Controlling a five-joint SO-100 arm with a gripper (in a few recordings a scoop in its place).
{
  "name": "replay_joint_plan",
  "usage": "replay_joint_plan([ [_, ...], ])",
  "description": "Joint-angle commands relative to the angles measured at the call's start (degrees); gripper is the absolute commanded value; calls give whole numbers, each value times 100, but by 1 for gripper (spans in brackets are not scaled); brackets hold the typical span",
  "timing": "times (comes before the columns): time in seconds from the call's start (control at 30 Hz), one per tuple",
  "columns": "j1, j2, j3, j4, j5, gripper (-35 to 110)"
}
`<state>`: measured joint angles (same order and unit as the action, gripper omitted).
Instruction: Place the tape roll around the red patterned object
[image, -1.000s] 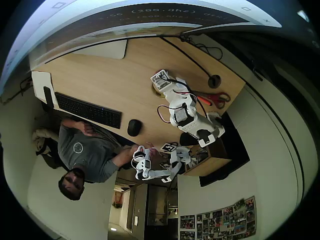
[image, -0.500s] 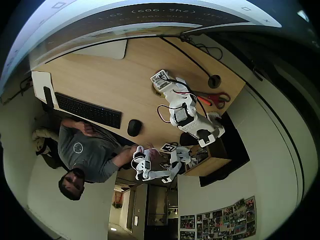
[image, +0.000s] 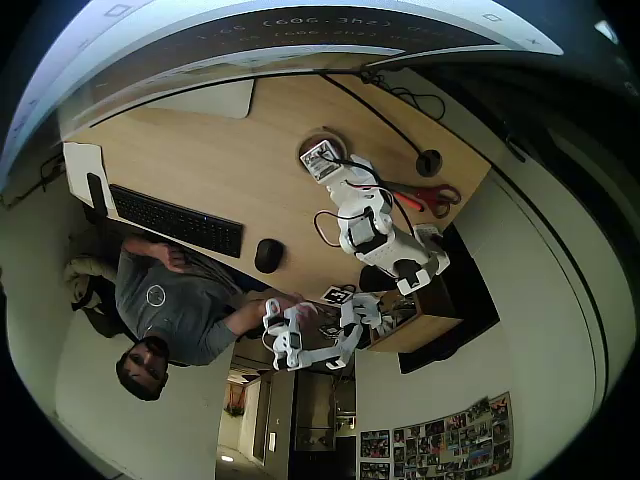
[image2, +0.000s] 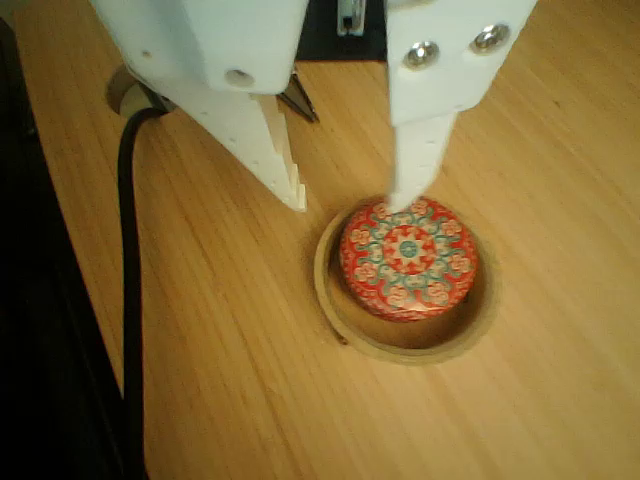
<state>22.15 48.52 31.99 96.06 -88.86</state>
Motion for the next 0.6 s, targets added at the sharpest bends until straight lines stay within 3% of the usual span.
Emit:
replay_joint_plan([
  [0.0,-149,993,132,35,-53,30],
  [0.3,-1072,3401,1696,44,176,30],
  [0.57,-2435,4825,2602,53,976,33],
])
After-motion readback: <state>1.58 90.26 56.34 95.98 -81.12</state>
